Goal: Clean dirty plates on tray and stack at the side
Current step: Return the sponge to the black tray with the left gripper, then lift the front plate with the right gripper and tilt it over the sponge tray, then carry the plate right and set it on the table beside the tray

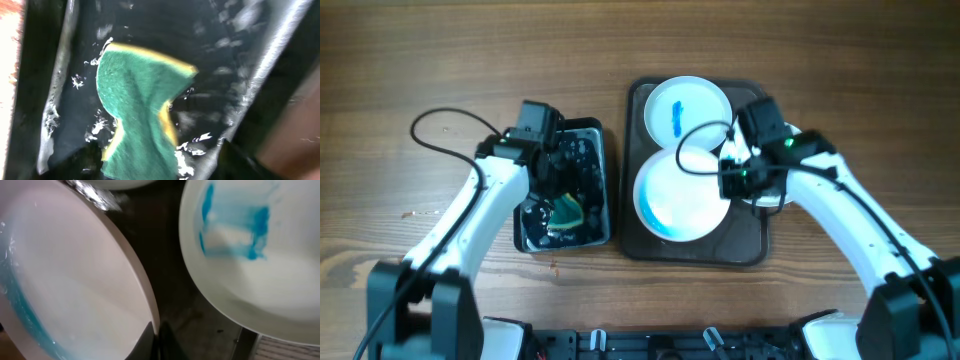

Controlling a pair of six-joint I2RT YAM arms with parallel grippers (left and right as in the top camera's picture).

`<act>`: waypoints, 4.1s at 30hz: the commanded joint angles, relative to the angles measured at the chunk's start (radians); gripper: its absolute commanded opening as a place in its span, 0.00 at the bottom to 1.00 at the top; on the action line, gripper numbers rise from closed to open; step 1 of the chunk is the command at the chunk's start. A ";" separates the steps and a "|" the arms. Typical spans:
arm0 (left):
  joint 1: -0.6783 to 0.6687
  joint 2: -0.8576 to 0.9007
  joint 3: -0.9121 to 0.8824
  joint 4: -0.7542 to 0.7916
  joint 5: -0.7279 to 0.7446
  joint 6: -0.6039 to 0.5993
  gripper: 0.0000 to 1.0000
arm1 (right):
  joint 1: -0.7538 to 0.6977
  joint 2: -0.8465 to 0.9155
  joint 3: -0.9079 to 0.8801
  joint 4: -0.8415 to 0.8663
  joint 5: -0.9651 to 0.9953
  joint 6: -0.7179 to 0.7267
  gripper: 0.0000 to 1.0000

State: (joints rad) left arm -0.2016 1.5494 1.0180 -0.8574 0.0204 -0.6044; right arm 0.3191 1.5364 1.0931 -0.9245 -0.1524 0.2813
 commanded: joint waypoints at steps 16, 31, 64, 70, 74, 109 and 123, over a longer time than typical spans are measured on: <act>0.373 -0.477 0.161 -0.237 0.005 0.021 1.00 | 0.409 0.317 0.513 0.060 0.426 0.075 0.04; 0.400 -0.476 0.161 -0.236 0.005 0.021 1.00 | 0.767 0.250 0.513 0.206 1.255 -0.029 0.04; 0.400 -0.476 0.161 -0.236 0.005 0.021 1.00 | 0.951 0.195 0.513 0.323 1.477 -0.257 0.04; 0.400 -0.476 0.161 -0.236 0.005 0.021 1.00 | 0.948 0.195 0.513 0.360 1.371 -0.284 0.04; 0.400 -0.476 0.161 -0.236 0.005 0.021 1.00 | 0.927 0.196 0.511 0.377 1.363 -0.236 0.04; 0.400 -0.476 0.161 -0.236 0.005 0.021 1.00 | -0.918 0.136 0.594 -0.195 -0.033 0.163 0.04; 0.400 -0.476 0.161 -0.236 0.005 0.021 1.00 | -0.954 0.301 0.158 -0.005 0.202 0.037 0.04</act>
State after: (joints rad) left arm 0.1921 1.0740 1.1625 -1.0966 0.0250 -0.5880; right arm -0.6758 1.8236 1.3647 -0.9798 0.0502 0.3916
